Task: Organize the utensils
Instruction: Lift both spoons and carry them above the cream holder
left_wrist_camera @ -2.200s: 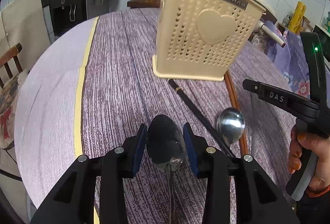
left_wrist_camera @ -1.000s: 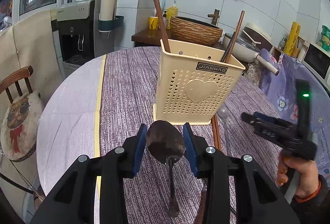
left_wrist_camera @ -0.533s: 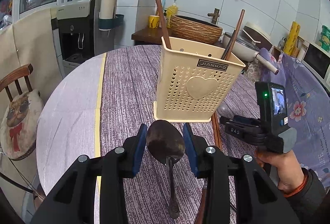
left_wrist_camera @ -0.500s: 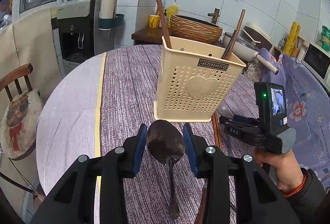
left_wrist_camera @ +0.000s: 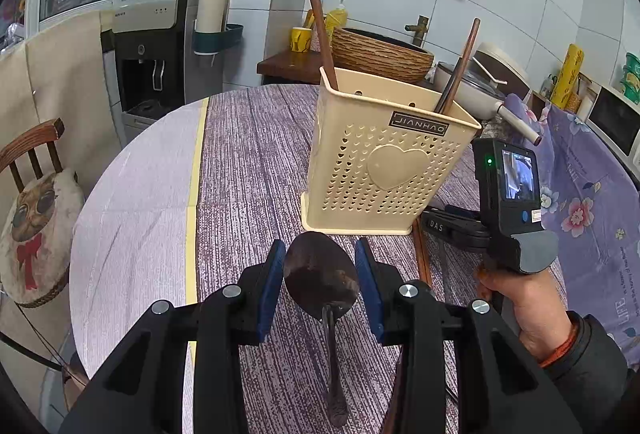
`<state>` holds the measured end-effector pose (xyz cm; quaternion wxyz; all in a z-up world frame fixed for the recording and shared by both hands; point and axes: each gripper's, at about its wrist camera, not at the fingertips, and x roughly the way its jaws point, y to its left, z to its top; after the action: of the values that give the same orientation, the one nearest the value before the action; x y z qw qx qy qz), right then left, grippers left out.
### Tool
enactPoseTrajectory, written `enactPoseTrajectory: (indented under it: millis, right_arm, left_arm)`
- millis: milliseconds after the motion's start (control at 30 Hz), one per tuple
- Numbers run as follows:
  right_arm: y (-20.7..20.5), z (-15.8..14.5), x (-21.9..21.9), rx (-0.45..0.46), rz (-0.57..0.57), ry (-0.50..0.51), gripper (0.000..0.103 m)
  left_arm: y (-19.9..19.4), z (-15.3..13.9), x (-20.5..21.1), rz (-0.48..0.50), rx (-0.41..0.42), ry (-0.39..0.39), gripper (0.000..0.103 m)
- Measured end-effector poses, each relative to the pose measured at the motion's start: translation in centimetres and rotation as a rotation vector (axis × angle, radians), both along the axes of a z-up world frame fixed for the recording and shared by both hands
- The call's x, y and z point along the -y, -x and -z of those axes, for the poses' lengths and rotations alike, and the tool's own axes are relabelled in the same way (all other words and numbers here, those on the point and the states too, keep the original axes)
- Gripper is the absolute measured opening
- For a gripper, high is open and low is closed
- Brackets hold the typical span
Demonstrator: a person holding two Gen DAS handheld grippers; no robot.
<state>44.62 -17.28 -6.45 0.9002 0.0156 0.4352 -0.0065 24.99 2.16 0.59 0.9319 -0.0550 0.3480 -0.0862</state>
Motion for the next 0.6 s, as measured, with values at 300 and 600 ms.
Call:
enactPoseTrajectory:
  millis: [300, 600]
  right_arm:
    - [1.2, -0.8, 1.2, 0.019, -0.009, -0.092, 0.037]
    - [6.4, -5.9, 3.2, 0.155, -0.074, -0.199, 0.037]
  left_arm:
    - [0.2, 0.0, 0.0, 0.003, 0.0, 0.0, 0.036]
    - [0.3, -0.4, 0.1, 0.006, 0.012, 0.011, 0.036]
